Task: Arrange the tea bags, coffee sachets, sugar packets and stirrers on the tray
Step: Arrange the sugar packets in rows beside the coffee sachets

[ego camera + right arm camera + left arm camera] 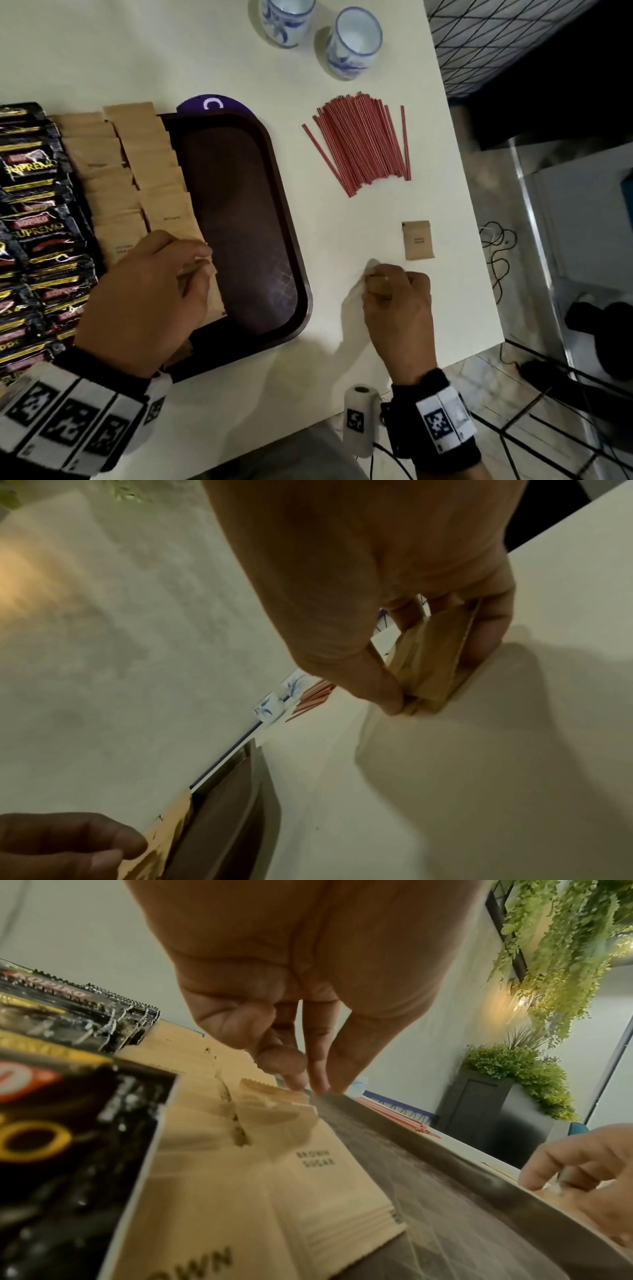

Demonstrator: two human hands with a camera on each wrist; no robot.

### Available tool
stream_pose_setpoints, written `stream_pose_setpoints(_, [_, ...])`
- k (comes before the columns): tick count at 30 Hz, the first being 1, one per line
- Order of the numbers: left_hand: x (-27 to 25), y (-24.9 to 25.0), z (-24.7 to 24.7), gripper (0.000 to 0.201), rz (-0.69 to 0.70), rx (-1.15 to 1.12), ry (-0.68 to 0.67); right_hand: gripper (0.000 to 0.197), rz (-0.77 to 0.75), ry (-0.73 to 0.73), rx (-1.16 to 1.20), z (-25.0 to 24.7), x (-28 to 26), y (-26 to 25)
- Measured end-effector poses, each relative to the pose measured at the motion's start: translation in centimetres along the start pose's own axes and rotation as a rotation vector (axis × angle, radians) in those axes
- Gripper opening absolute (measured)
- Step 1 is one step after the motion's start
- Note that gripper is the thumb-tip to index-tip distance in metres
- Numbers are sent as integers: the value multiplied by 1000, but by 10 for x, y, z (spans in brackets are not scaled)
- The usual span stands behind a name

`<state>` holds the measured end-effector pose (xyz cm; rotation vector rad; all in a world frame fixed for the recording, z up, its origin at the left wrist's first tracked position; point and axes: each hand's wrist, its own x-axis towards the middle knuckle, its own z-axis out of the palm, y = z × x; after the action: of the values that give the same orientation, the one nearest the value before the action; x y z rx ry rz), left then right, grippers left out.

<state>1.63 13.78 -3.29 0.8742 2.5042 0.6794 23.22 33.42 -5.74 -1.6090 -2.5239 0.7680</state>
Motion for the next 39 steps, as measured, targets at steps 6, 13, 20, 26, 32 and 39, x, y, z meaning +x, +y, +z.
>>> stream_pose_setpoints(6, [-3,-1,-1,21,-9,-32,-36,46,97,-76,47,3,6,-2])
stream_pose_setpoints(13, [-9,-2,0,22,3,-71,-41,40,109,-108,-20,8,7,-10])
stream_pose_setpoints(20, [-14,-2,3,23,32,-95,-69,53,85,-97,-60,6,8,-6])
stream_pose_setpoints(26, [-17,-5,3,24,39,-104,-81,53,-9,-183,-6,0,12,0])
stream_pose_setpoints(32, [-23,-4,3,24,46,-107,-93,32,-16,-275,-38,-7,18,-5])
stream_pose_setpoints(39, [-27,-7,-2,26,74,-130,-127,28,134,-125,233,-39,45,-6])
